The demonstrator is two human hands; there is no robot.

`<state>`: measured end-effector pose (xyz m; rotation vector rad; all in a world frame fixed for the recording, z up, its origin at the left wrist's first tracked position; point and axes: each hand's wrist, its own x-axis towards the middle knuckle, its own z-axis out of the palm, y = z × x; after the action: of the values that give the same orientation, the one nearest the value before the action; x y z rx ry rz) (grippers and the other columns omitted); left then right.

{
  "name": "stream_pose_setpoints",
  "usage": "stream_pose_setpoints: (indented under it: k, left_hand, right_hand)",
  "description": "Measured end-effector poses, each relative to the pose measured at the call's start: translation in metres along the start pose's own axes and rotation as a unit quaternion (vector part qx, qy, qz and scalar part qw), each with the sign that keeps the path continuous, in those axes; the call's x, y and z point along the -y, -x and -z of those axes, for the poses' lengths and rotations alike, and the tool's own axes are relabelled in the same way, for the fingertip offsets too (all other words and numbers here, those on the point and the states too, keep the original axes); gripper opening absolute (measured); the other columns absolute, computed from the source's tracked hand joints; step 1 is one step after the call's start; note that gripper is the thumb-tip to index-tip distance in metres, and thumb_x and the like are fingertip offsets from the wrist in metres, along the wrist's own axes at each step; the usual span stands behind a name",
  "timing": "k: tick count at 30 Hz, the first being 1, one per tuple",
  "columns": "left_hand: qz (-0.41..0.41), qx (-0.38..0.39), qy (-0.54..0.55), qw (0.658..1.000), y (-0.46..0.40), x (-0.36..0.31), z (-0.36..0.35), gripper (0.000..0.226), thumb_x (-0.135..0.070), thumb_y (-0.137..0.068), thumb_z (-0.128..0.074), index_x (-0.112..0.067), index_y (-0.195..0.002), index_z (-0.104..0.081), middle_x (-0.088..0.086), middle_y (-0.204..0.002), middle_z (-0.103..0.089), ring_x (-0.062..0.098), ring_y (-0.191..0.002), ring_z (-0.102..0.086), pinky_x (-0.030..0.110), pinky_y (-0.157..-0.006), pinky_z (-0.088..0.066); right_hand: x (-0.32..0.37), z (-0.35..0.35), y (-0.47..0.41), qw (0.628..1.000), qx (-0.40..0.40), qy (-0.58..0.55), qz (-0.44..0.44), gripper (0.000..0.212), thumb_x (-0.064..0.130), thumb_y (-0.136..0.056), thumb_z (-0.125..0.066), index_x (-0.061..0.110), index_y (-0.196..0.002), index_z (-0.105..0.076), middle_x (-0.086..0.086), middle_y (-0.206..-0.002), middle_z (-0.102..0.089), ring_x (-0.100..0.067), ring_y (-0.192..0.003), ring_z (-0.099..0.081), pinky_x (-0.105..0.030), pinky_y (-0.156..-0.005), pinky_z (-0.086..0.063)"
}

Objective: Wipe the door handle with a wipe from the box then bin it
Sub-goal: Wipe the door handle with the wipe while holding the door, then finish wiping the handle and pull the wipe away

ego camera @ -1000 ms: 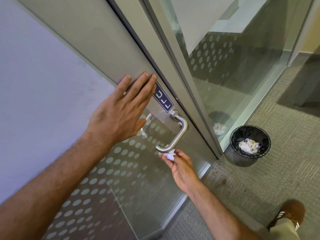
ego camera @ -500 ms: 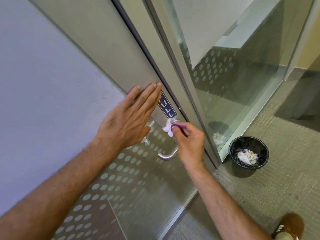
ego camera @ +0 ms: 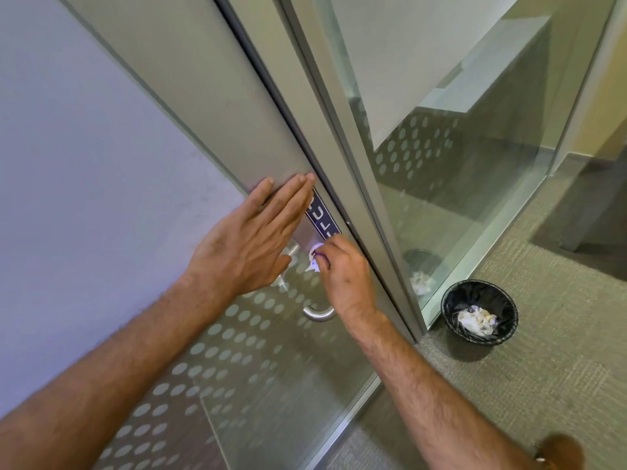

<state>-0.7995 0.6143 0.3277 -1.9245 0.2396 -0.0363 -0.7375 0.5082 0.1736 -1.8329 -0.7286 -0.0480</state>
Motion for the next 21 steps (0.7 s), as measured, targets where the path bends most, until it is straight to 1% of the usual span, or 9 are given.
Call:
stream_pose_setpoints:
  k: [3, 5, 6, 8, 10, 12, 14, 18, 21]
  left_hand:
    - [0.002, 0.001, 0.008, 1.000, 0.001, -0.001, -0.001, 0.102, -0.067, -0.098, -0.018, 0.006, -0.165, 0.007, 0.024, -0.174, 0.013, 0.032, -0.164, 0.003, 0.047, -0.133, -0.005]
    - [0.005, 0.005, 0.021, 1.000, 0.003, 0.000, -0.001, 0.099, -0.063, -0.099, -0.021, 0.006, -0.165, 0.007, 0.023, -0.174, 0.012, 0.032, -0.164, 0.003, 0.048, -0.133, -0.002]
    - [0.009, 0.010, 0.032, 0.999, 0.003, 0.001, 0.001, 0.098, -0.061, -0.099, -0.025, 0.005, -0.165, 0.005, 0.022, -0.174, 0.011, 0.032, -0.164, 0.003, 0.048, -0.133, 0.000]
    - [0.036, 0.004, 0.097, 0.995, 0.002, 0.002, 0.009, 0.097, -0.056, -0.097, -0.041, 0.004, -0.166, -0.008, 0.020, -0.176, -0.003, 0.031, -0.164, -0.005, 0.046, -0.133, -0.003]
    - [0.097, -0.029, 0.211, 0.972, 0.001, -0.006, 0.021, 0.093, -0.054, -0.090, -0.053, -0.001, -0.164, -0.030, 0.016, -0.173, -0.024, 0.029, -0.161, -0.021, 0.044, -0.131, -0.009]
    - [0.134, -0.046, 0.301, 0.943, 0.000, -0.026, 0.034, 0.090, -0.058, -0.089, -0.047, -0.005, -0.162, -0.038, 0.014, -0.170, -0.032, 0.028, -0.159, -0.026, 0.044, -0.129, -0.009]
    - [0.156, -0.028, 0.378, 0.912, -0.002, -0.053, 0.048, 0.089, -0.060, -0.092, -0.043, -0.010, -0.165, -0.032, 0.011, -0.172, -0.027, 0.027, -0.161, -0.019, 0.043, -0.131, -0.003]
    - [0.198, 0.049, 0.501, 0.841, -0.020, -0.101, 0.066, 0.091, -0.064, -0.097, -0.036, -0.019, -0.168, -0.001, 0.004, -0.177, -0.004, 0.019, -0.162, 0.010, 0.040, -0.127, 0.013]
    - [0.231, 0.090, 0.554, 0.795, -0.046, -0.126, 0.073, 0.088, -0.066, -0.099, -0.031, -0.024, -0.163, 0.013, 0.001, -0.177, 0.005, 0.014, -0.159, 0.018, 0.036, -0.127, 0.016]
  right_hand:
    - [-0.005, 0.014, -0.007, 0.997, 0.053, -0.013, -0.057, 0.014, 0.007, -0.091, -0.056, 0.011, -0.089, -0.069, -0.004, -0.095, -0.064, -0.022, -0.086, -0.060, -0.036, -0.073, -0.051]
    - [-0.006, 0.032, -0.009, 0.994, 0.044, -0.028, -0.093, 0.016, 0.008, -0.088, -0.058, 0.017, -0.087, -0.071, 0.002, -0.094, -0.065, -0.016, -0.080, -0.062, -0.031, -0.071, -0.052]
    - [-0.006, 0.044, -0.008, 0.996, 0.031, -0.019, -0.079, 0.014, 0.006, -0.087, -0.061, 0.015, -0.088, -0.072, 0.002, -0.093, -0.065, -0.016, -0.077, -0.061, -0.024, -0.070, -0.051]
    - [-0.006, 0.072, -0.008, 0.998, 0.022, -0.008, -0.055, 0.012, 0.002, -0.084, -0.068, 0.012, -0.088, -0.073, 0.001, -0.089, -0.063, -0.014, -0.075, -0.058, -0.008, -0.067, -0.041]
    - [-0.008, 0.101, -0.011, 0.999, 0.030, 0.003, -0.043, 0.010, 0.001, -0.081, -0.071, 0.011, -0.084, -0.073, -0.002, -0.085, -0.065, -0.017, -0.076, -0.060, -0.013, -0.068, -0.042]
    - [-0.011, 0.126, -0.013, 0.998, 0.045, 0.026, -0.023, 0.013, 0.000, -0.077, -0.073, 0.013, -0.078, -0.071, 0.006, -0.079, -0.064, -0.011, -0.075, -0.059, -0.012, -0.068, -0.041]
    - [-0.012, 0.149, -0.013, 0.997, 0.075, 0.028, 0.006, 0.020, -0.001, -0.077, -0.074, 0.018, -0.080, -0.069, 0.015, -0.077, -0.063, -0.006, -0.074, -0.061, -0.006, -0.069, -0.042]
    - [-0.028, 0.184, -0.019, 0.986, 0.145, 0.039, 0.077, 0.023, 0.001, -0.081, -0.075, 0.012, -0.100, -0.069, 0.005, -0.089, -0.069, -0.017, -0.083, -0.070, -0.031, -0.076, -0.058]
    - [-0.055, 0.198, -0.039, 0.970, 0.202, 0.071, 0.115, 0.017, 0.002, -0.080, -0.074, 0.011, -0.095, -0.072, -0.001, -0.089, -0.069, -0.019, -0.080, -0.067, -0.023, -0.073, -0.052]
